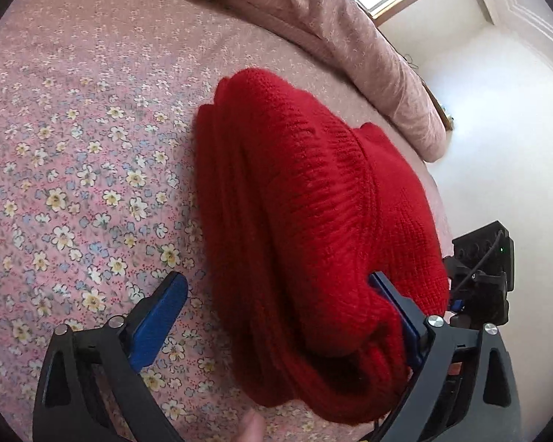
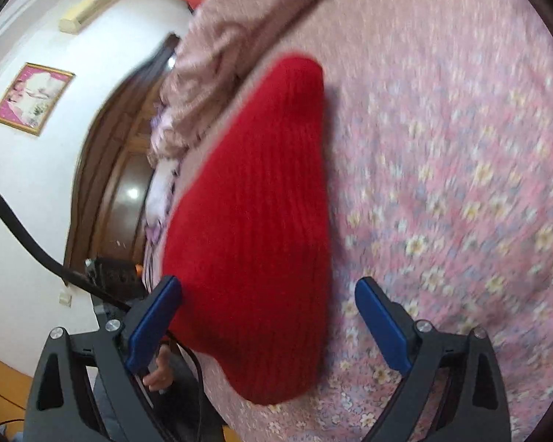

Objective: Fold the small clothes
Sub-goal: 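Grasp the folded cardigan edge with both grippers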

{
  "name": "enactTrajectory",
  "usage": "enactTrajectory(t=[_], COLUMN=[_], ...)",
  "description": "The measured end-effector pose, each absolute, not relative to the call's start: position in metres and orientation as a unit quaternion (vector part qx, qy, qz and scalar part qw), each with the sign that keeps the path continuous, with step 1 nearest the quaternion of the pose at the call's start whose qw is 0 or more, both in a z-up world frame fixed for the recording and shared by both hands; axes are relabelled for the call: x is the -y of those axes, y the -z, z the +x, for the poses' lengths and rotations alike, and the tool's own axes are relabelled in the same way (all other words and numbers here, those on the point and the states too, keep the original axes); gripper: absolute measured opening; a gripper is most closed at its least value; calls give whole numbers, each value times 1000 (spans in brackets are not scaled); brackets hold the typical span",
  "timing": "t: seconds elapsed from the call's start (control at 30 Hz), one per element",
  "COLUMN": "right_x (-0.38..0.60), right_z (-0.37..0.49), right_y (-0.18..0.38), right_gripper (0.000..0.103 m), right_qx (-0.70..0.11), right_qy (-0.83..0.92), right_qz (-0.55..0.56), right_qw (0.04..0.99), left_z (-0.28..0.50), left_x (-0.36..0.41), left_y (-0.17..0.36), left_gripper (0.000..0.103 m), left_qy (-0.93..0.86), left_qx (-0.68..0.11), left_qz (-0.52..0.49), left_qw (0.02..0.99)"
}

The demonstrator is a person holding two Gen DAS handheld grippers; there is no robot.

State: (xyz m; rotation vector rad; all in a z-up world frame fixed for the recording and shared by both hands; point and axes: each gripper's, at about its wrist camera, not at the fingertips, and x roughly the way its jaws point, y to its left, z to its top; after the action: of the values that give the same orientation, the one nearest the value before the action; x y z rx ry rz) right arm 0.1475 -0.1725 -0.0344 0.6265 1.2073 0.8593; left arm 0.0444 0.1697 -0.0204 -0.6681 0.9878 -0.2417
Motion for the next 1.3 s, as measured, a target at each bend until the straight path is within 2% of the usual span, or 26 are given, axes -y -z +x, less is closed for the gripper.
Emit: enactTrajectory(t=[0.37,0.43,0.5,0.53,0.6,0.7,0.9,1.1,1.3], right_x=[143,138,133,131,126,129,130,152,201], right_z=[161,166,169,169,170,168,163,171,208], right_y=[38,38,37,36,35,35,13,-20,-46], right_gripper=[99,97,91,89,82,76,71,71,71], right_qx=[-521,-516,-516,-517,-520,-516,-498,-459,-424], right_qy=[-401,-403,-400,-398,-400,-400,-395,-382,-365], right_qz=[300,300,295,294,295,296,254,239,250], right_qw=[691,694,698,698,695,697,729,766,791], left_z=[87,93,96,97,100,103,115,145,198], left_x=[-168,-169,-169,-171,-170,-170,-158,-133,-87], left_y=[26,27,28,27,28,33,13,-15,-49], left_gripper=[99,99,98,95,81,65,53,52,52], left_qy=[167,176,182,185,199,213,189,192,201], left_qx=[-448,-450,-448,-447,-442,-438,-429,-407,-386], left_qz=[-331,-336,-340,-340,-354,-398,-366,-339,-268], left_qw=[813,809,807,806,800,777,804,826,859])
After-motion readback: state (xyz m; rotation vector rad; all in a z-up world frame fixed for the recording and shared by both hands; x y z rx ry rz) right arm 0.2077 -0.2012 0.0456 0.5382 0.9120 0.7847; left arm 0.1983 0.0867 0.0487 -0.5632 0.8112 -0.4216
